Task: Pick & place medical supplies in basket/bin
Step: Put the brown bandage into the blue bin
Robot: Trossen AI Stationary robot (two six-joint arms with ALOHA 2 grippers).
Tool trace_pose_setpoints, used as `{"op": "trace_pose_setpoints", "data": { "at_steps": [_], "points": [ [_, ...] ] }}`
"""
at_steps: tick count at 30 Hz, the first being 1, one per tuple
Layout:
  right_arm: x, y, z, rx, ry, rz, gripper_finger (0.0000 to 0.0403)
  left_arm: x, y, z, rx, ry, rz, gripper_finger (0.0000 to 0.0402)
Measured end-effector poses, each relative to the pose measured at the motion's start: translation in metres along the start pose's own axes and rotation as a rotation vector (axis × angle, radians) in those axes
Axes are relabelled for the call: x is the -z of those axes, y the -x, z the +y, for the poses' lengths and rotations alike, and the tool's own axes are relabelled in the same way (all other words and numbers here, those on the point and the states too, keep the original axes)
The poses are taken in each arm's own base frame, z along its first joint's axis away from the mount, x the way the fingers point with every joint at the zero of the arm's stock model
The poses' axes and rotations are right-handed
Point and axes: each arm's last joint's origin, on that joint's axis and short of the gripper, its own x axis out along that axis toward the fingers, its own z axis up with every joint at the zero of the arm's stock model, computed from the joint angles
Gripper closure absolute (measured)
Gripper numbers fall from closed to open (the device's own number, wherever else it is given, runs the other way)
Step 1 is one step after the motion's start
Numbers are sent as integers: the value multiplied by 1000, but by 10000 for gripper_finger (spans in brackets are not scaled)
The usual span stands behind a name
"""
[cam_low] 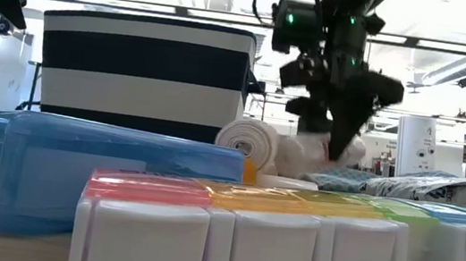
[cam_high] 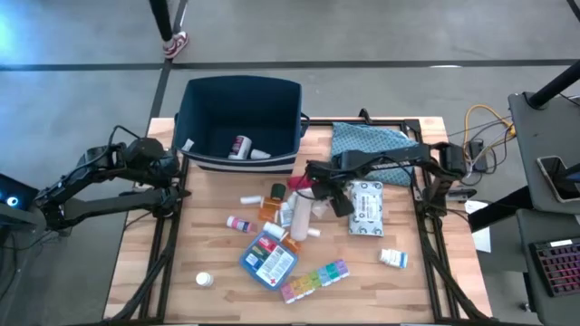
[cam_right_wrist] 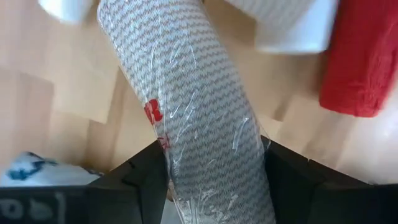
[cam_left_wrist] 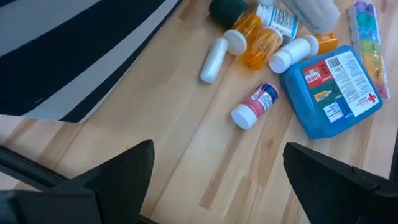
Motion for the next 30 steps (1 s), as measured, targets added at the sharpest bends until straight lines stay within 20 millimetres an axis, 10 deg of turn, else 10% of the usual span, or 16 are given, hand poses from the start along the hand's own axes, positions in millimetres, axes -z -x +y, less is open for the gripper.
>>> {"op": "trace_pose_setpoints", "data": {
  "at_steps": [19, 30],
  "points": [
    [-63, 207, -14, 428, -148, -722, 200, 0, 0, 0, 2, 25, -5, 67],
    [-97, 219, -91, 452, -316, -929, 200, 0, 0, 0, 2, 25, -4, 67]
  ]
}}
